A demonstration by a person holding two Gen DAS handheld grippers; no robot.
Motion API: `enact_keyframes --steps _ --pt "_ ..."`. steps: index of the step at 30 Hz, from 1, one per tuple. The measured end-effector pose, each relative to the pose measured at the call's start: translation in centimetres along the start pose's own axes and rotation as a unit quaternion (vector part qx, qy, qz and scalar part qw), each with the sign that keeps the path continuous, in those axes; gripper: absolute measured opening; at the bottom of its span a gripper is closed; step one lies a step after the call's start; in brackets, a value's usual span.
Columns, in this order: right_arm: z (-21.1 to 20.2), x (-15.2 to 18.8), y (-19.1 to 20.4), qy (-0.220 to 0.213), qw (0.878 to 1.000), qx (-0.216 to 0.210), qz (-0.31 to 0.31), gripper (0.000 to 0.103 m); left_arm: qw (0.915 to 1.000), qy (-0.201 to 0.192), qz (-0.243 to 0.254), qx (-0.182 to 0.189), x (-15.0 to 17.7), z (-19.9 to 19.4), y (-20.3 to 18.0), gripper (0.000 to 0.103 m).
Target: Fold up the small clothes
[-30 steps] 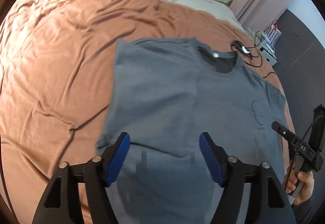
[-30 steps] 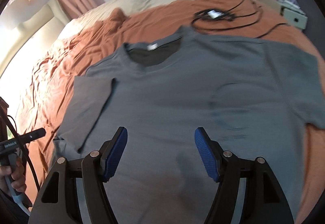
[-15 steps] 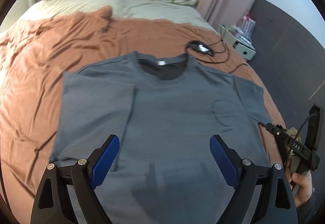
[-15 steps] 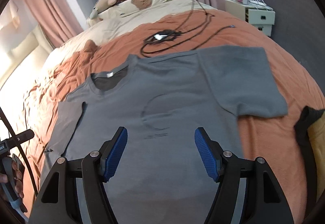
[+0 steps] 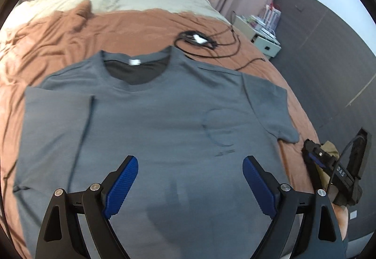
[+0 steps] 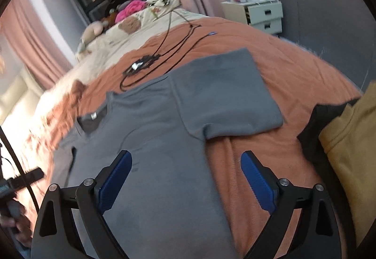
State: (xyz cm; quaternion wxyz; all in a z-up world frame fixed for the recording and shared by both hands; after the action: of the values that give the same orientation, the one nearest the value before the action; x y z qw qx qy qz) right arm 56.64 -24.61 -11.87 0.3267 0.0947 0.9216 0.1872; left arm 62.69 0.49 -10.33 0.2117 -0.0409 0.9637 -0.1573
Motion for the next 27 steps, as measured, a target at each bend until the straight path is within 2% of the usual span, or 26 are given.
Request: enact_keyframes --steps 3,5,7,10,14,16,19,26,27 --pt "0.6 -0.2 -2.0 -0.006 0.999 -0.001 0.035 0.092 0.9997 0.009 0.020 0.013 -0.5 1.2 -1.9 0.091" --pt "1.1 -0.2 -3.1 -0.007 0.998 -0.011 0.059 0.084 0.9994 0.010 0.031 0.009 -1.0 2.1 -3.2 0.089" --pt "2.1 -0.1 -3.9 0.004 0.997 -0.020 0.077 0.069 0.9991 0.013 0.038 0.010 -1.5 3.0 -4.3 0.078" --pt "3.5 -0.3 -4.9 0.025 0.994 -0.033 0.103 0.058 0.9988 0.025 0.039 0.018 -2.2 4.7 -5.6 0.063" --pt "5.0 -1.5 -6.1 0.043 0.989 -0.045 0.134 0.056 0.9981 0.038 0.042 0.024 -2.8 7.0 -7.2 0.051" --pt "5.6 -2.2 -6.5 0.049 0.986 -0.047 0.150 0.056 0.9976 0.047 0.046 0.024 -3.0 8.3 -7.8 0.038" --pt "6.4 -3.2 -7.2 0.049 0.982 -0.050 0.177 0.056 0.9964 0.062 0.050 0.030 -3.2 10.0 -8.6 0.025" --pt "7.1 -4.8 -7.1 0.022 0.976 -0.047 0.211 0.055 0.9953 0.074 0.052 0.035 -3.8 12.9 -9.8 0.019" --pt "7.0 -5.2 -7.2 0.016 0.976 -0.047 0.211 0.050 0.9951 0.076 0.052 0.036 -3.8 13.2 -10.0 0.016"
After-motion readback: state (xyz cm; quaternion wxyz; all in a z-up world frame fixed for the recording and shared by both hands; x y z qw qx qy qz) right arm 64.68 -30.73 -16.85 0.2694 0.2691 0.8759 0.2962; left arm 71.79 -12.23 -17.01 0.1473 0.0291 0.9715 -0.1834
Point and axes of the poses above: each gripper's, at about its wrist camera, not at the fingertips, and z roughly the way its jaws point, y to its left, x to its underside, the point moved 4 cm from there along z, roughly the way its jaws point, and after that the axes turned 9 degrees about y, right-handed, at the moved point
